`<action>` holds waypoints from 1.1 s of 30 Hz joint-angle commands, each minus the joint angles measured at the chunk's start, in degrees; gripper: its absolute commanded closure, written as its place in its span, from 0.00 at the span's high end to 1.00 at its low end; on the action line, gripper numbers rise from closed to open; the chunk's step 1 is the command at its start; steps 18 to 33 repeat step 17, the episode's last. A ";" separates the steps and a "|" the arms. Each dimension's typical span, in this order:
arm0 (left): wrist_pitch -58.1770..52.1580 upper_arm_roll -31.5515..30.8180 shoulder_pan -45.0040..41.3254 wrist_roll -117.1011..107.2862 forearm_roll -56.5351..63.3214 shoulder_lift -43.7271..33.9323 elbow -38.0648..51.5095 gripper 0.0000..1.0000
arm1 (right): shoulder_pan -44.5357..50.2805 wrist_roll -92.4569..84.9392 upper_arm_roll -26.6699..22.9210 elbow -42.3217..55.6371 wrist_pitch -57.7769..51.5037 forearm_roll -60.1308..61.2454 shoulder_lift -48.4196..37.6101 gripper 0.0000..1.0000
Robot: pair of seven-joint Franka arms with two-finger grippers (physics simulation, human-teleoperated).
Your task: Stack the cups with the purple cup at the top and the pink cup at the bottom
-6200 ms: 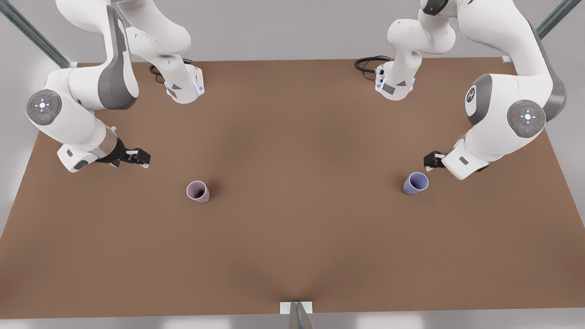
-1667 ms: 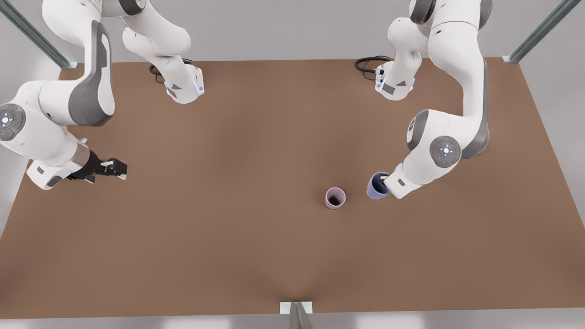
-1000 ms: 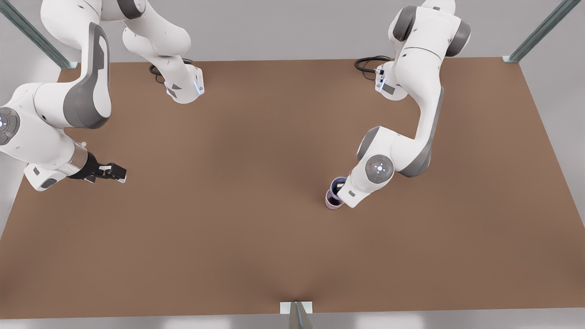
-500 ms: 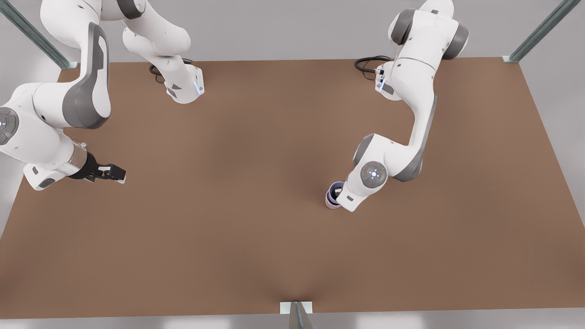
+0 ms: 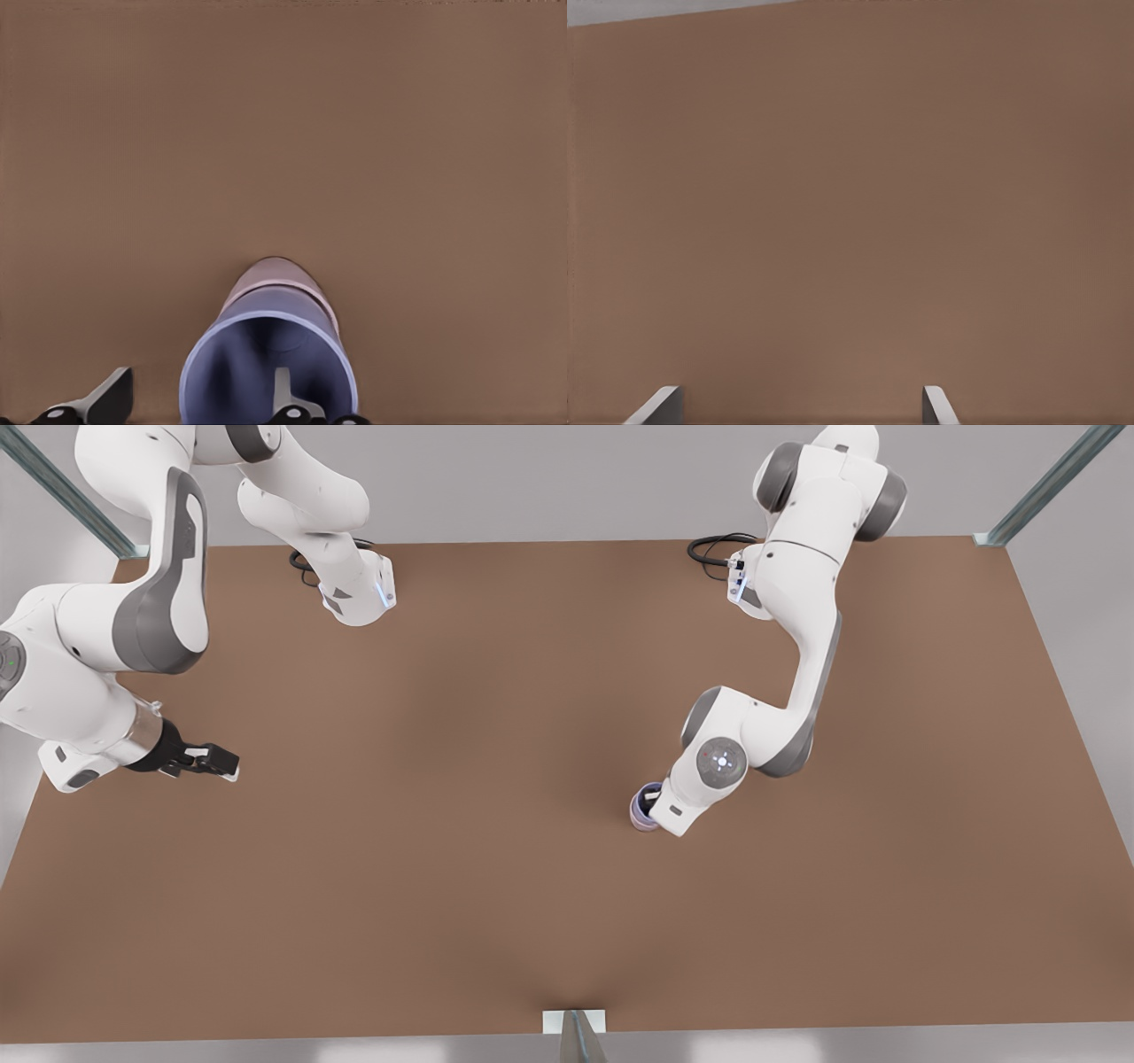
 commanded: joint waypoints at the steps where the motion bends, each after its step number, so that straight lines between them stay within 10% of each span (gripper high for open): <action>1: -1.19 0.03 0.40 -2.92 2.02 -1.08 0.09 1.00 | -0.01 0.14 -0.13 0.03 0.04 1.10 -0.06 1.00; 11: -33.00 15.58 3.13 33.89 2.28 -17.08 8.79 1.00 | -0.36 0.23 -0.13 0.20 -0.31 1.10 -0.15 1.00; 33: -35.20 18.14 3.92 38.30 2.37 -17.17 8.87 1.00 | -0.45 0.06 -0.13 0.29 -0.49 1.10 -0.32 1.00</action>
